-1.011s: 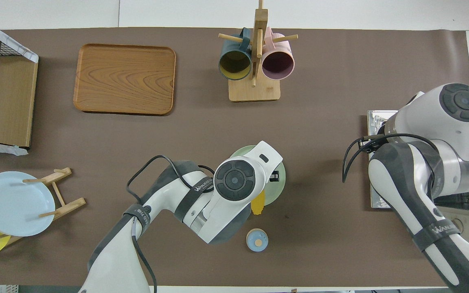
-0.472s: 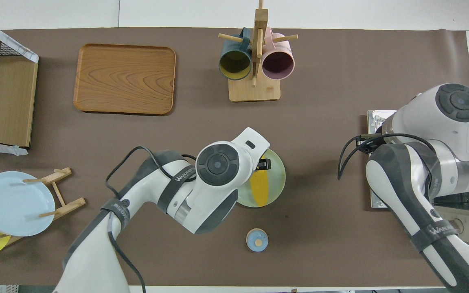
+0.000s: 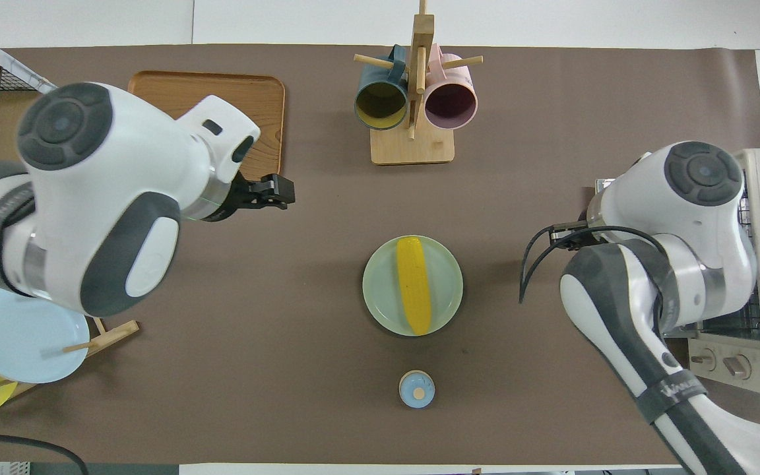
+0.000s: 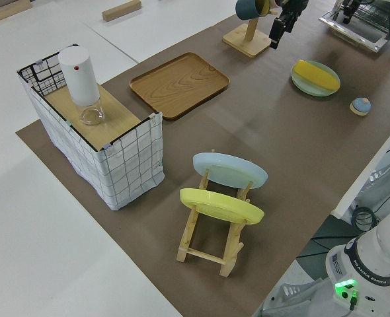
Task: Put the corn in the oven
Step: 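Open the left gripper while the right gripper reaches the corn, then grasp the corn on the green plate with the right gripper and lift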
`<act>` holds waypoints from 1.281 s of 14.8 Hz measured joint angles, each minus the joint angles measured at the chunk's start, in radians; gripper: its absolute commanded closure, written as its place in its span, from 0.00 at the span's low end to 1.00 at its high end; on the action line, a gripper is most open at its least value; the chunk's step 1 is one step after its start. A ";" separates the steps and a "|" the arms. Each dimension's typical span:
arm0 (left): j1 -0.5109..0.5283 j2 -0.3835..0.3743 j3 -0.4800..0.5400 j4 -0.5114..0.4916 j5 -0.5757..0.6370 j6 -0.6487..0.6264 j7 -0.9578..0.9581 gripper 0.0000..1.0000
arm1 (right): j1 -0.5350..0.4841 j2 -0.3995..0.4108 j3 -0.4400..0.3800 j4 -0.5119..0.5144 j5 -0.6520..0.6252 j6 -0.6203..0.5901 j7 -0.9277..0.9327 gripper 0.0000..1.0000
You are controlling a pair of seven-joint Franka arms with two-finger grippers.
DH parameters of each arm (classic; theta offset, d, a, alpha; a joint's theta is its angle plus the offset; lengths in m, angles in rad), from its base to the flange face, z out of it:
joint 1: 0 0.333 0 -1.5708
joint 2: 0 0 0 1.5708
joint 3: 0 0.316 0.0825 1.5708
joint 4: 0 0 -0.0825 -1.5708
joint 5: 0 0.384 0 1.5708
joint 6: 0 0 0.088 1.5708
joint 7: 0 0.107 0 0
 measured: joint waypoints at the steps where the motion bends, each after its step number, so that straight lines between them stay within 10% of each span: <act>1: 0.049 -0.011 0.001 0.004 0.000 -0.019 0.052 0.00 | 0.060 0.001 0.002 0.009 0.004 0.010 0.063 0.93; 7: 0.195 -0.100 0.002 0.011 0.034 -0.207 0.221 0.00 | 0.370 0.123 0.008 0.218 0.072 0.015 0.428 0.66; 12: 0.208 -0.179 -0.001 0.008 0.047 -0.353 0.226 0.00 | 0.549 0.333 0.007 0.305 0.026 0.100 0.588 0.76; 19: 0.210 -0.160 -0.010 0.040 0.047 -0.365 0.256 0.00 | 0.551 0.349 -0.001 0.286 0.009 0.104 0.588 0.77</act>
